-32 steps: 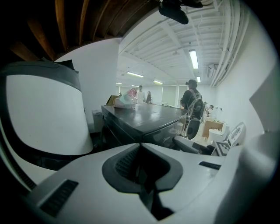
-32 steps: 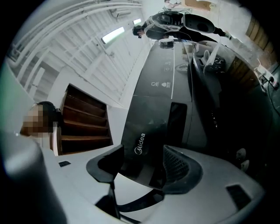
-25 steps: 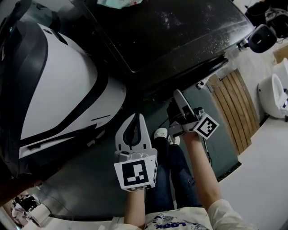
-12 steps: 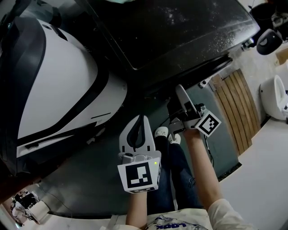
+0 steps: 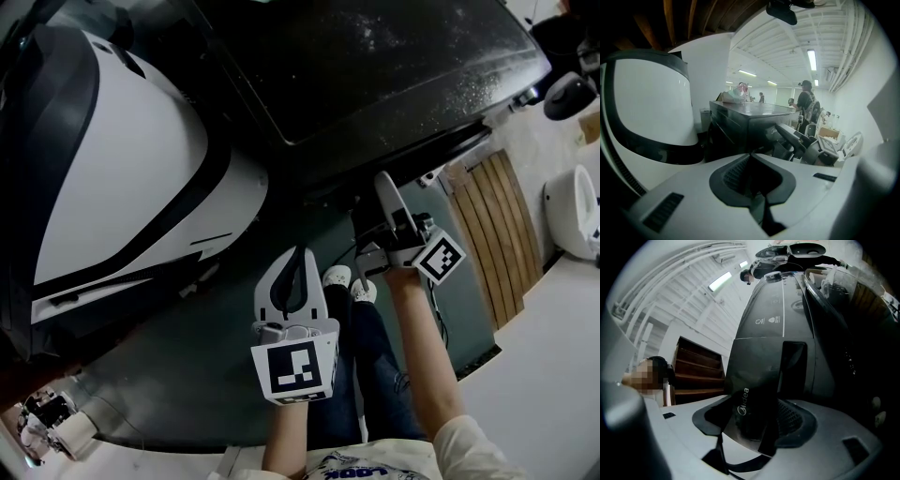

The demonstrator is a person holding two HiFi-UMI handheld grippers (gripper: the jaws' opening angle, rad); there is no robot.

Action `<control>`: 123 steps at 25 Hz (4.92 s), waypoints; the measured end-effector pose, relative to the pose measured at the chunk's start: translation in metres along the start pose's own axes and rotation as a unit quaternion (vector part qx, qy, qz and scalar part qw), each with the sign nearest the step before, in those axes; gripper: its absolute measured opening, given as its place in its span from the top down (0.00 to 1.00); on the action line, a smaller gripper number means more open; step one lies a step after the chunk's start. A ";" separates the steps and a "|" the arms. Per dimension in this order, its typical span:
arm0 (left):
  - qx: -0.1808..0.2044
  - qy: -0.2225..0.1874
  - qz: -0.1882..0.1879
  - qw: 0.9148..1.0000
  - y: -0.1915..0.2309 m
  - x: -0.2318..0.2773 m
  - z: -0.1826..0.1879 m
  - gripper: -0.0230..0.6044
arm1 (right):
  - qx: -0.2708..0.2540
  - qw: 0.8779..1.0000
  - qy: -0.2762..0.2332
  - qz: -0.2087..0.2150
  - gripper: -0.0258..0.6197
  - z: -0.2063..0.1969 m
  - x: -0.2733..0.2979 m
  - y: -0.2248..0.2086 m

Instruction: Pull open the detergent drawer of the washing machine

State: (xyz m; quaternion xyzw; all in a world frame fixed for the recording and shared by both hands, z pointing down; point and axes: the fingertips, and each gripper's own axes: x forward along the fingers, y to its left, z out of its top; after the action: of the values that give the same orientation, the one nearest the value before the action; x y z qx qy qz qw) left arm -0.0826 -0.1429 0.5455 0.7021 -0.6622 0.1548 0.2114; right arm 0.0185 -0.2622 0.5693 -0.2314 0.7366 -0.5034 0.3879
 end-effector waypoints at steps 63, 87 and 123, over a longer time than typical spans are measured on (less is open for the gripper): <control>-0.012 -0.010 0.008 1.000 -0.024 -0.018 -0.009 0.94 | 0.062 0.996 -0.033 0.053 0.74 0.000 -0.078 0.015; 0.028 0.006 -0.010 1.000 -0.047 -0.028 -0.015 0.94 | 0.062 0.995 -0.043 0.064 0.75 0.003 -0.148 0.038; 0.017 -0.045 0.014 0.999 -0.048 -0.071 0.058 0.94 | -0.057 0.996 -0.024 -0.064 0.72 0.041 -0.159 0.100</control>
State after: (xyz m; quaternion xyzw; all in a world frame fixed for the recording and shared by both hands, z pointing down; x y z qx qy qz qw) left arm -0.0440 -0.1086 0.4558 0.7028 -0.6776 0.1375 0.1673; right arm 0.1510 -0.1301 0.5229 -0.3117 0.7382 -0.4785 0.3590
